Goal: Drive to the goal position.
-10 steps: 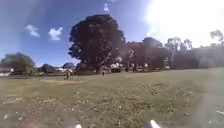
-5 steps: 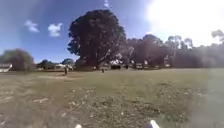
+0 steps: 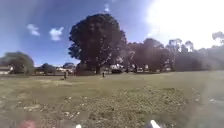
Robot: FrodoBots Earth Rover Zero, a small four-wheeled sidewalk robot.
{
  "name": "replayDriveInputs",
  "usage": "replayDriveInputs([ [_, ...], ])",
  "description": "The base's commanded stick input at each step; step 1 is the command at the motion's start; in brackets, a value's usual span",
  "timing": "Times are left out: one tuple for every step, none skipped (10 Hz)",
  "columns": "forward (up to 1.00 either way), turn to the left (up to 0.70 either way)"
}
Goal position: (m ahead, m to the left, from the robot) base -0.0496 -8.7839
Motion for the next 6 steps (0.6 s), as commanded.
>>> replayDriveInputs([
  [0.7,0.05],
  [0.7,0.13],
  [0.7,0.24],
  [0.7,0.35],
  [0.7,0.35],
  [0.7,0.32],
])
